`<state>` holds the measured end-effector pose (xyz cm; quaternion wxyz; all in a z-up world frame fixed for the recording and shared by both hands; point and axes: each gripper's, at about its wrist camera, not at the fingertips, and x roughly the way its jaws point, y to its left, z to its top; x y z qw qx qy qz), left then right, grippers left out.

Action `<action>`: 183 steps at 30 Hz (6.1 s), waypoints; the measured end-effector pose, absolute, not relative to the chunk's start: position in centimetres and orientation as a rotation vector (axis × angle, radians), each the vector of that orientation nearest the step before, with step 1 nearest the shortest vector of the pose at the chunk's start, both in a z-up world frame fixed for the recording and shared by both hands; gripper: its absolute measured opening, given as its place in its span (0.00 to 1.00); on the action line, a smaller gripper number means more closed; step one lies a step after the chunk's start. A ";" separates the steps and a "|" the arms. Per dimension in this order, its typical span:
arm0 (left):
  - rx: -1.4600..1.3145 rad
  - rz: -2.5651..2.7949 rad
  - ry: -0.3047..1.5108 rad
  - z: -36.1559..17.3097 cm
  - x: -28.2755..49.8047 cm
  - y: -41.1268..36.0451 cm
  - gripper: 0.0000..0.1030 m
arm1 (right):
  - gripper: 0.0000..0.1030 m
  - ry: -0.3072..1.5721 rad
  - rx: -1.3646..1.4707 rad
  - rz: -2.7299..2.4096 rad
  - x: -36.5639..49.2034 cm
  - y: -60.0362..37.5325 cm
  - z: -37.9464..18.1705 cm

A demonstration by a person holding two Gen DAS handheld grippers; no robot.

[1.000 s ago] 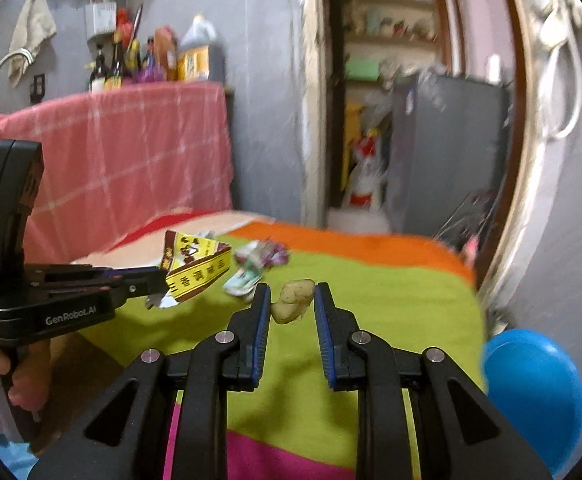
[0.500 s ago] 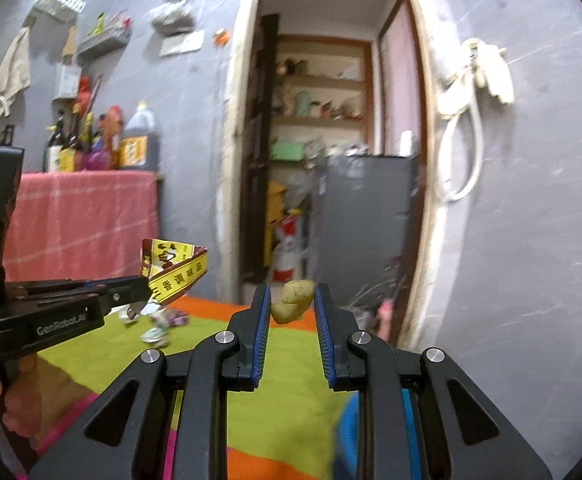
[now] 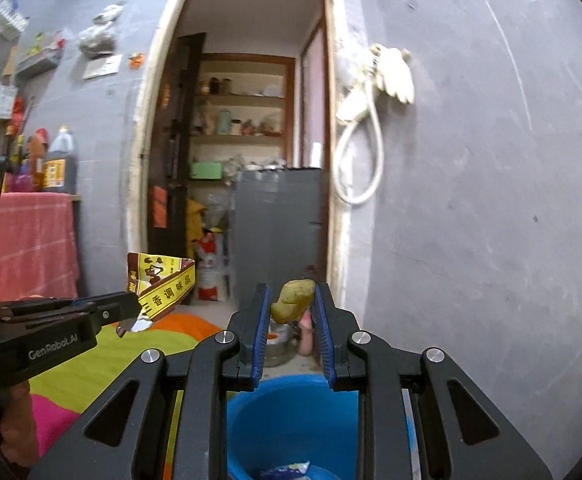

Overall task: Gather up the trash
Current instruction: 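Lift both pieces and swing the tools toward the blue basin, then open the left gripper over the basin while the right gripper opens too, then bring both open grippers back toward the last wrappers on the blanket, then grasp the white crumpled paper with the left gripper while the right grasps a white-green wrapper, then lift both held pieces and swing the tools toward the blue basin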

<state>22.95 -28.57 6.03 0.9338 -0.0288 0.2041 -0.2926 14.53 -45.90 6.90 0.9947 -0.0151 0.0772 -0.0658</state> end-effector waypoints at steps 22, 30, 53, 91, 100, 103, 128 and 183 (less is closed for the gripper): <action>0.015 -0.639 0.723 -1.2 28.5 -35.6 0.05 | 0.22 0.435 0.163 -0.187 18.8 -52.2 -0.6; 0.000 -0.643 0.786 -2.2 29.6 -35.9 0.05 | 0.22 0.484 0.192 -0.193 19.8 -53.1 -1.4; -0.073 -0.596 0.673 1.8 28.2 -30.8 0.48 | 0.69 0.347 0.193 -0.187 17.8 -51.4 3.0; -0.130 -0.096 0.359 7.4 23.8 -2.3 0.97 | 1.00 0.177 0.058 0.139 19.7 -29.8 10.6; -0.144 -0.029 0.398 5.2 25.0 1.8 0.97 | 1.00 0.249 0.065 0.199 22.9 -27.0 7.9; -0.154 -0.035 0.452 4.2 26.1 2.8 0.97 | 1.00 0.298 0.053 0.231 24.3 -26.3 6.6; -0.181 -0.249 0.816 -1.7 35.2 2.1 0.47 | 0.34 0.767 -0.009 0.455 33.9 -20.6 0.0; -0.181 -0.312 0.552 4.2 28.7 -2.2 0.05 | 0.04 0.431 -0.020 0.450 26.3 -23.1 5.6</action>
